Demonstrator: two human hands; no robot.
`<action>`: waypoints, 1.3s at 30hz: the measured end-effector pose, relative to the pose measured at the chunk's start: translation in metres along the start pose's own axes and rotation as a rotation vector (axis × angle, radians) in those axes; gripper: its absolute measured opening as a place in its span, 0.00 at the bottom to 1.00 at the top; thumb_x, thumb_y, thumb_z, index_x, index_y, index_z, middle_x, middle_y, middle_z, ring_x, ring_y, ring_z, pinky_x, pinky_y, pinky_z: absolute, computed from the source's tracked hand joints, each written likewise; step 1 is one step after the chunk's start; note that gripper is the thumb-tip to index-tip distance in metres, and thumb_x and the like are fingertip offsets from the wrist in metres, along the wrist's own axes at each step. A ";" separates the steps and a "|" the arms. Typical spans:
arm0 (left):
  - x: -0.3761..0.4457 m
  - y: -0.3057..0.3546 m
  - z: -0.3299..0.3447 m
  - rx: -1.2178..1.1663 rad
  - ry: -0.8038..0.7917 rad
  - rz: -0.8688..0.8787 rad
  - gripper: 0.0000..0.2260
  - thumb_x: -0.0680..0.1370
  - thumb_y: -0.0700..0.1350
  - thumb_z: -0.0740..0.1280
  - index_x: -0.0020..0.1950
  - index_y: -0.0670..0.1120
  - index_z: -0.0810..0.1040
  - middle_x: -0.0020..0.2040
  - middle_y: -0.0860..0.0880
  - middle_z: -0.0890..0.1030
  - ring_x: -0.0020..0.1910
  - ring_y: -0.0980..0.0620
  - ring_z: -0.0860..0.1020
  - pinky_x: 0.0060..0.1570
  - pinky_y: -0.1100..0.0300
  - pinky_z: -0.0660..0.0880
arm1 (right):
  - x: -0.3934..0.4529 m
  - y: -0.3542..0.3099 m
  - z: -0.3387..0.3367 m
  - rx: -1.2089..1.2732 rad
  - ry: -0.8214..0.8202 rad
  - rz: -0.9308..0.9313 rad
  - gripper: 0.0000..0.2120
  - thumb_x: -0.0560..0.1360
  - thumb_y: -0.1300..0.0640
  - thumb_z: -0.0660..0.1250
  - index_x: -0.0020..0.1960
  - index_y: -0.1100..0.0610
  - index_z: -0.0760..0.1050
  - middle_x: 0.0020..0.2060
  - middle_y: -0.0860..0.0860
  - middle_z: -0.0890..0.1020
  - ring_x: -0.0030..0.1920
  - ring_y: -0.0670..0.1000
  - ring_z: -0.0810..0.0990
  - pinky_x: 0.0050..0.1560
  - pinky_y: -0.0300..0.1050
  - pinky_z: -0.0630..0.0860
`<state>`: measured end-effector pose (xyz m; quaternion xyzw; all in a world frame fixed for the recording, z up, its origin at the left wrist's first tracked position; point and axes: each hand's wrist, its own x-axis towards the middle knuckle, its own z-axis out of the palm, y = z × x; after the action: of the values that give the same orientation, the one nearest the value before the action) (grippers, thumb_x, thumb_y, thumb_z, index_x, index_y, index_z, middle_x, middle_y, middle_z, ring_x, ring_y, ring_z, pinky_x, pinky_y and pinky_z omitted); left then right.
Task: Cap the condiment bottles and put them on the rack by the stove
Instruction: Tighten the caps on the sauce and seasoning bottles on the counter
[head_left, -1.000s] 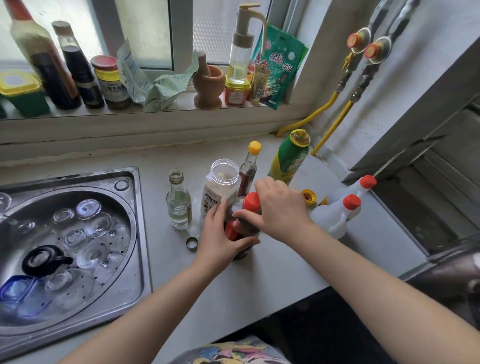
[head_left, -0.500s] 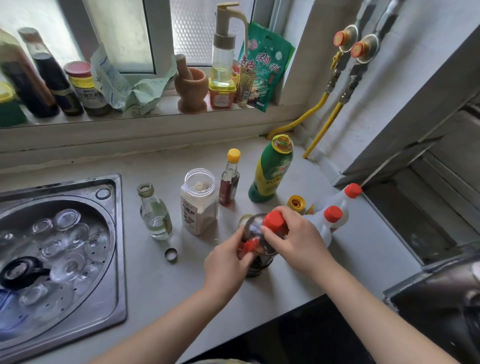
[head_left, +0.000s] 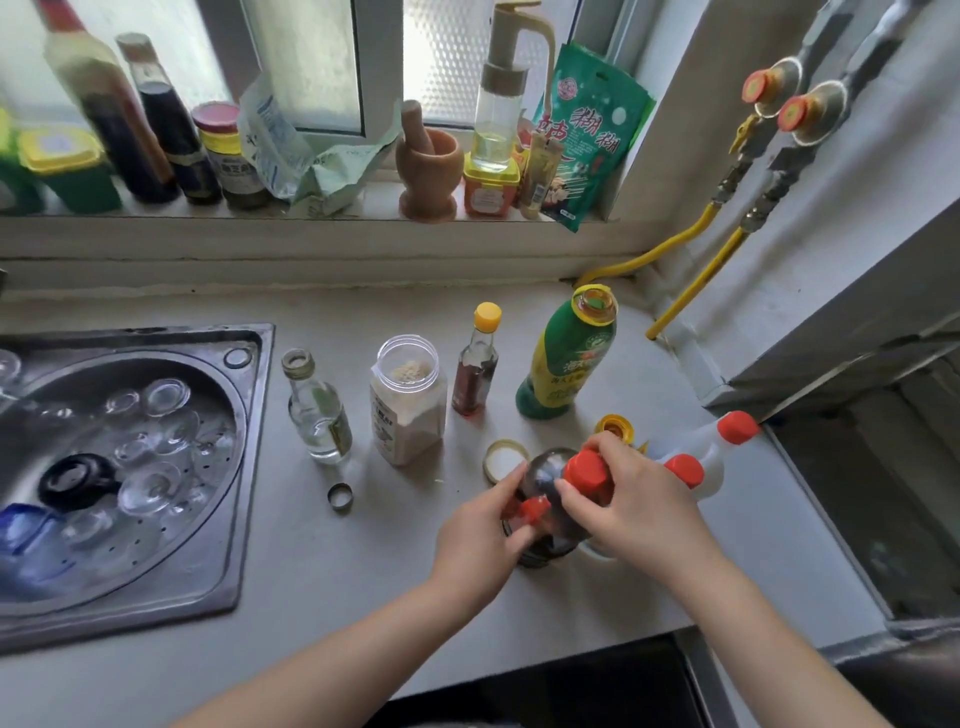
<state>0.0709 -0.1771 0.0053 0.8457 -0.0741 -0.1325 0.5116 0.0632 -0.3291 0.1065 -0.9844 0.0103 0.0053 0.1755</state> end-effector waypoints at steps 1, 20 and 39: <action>-0.002 -0.003 -0.002 0.005 -0.024 -0.013 0.27 0.71 0.56 0.68 0.67 0.69 0.63 0.53 0.58 0.82 0.52 0.56 0.79 0.51 0.53 0.77 | 0.002 -0.002 -0.003 -0.139 -0.009 -0.043 0.15 0.69 0.40 0.65 0.47 0.50 0.70 0.39 0.45 0.75 0.44 0.51 0.77 0.36 0.45 0.69; -0.042 -0.120 -0.200 0.162 0.293 -0.298 0.06 0.75 0.47 0.69 0.49 0.48 0.82 0.41 0.53 0.83 0.37 0.57 0.78 0.42 0.61 0.73 | 0.069 -0.153 0.218 -0.063 -0.396 -0.087 0.17 0.72 0.49 0.64 0.58 0.57 0.71 0.57 0.56 0.72 0.58 0.58 0.73 0.50 0.47 0.71; 0.031 -0.071 -0.221 0.032 0.278 0.057 0.29 0.70 0.49 0.73 0.70 0.51 0.68 0.64 0.52 0.74 0.62 0.54 0.72 0.59 0.55 0.72 | 0.100 -0.216 0.074 0.727 0.140 -0.174 0.10 0.68 0.62 0.73 0.46 0.54 0.75 0.45 0.49 0.81 0.49 0.46 0.80 0.52 0.37 0.75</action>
<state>0.1663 0.0351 0.0355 0.8616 -0.0287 0.0016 0.5068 0.1676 -0.1031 0.1098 -0.8531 -0.0603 -0.0811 0.5118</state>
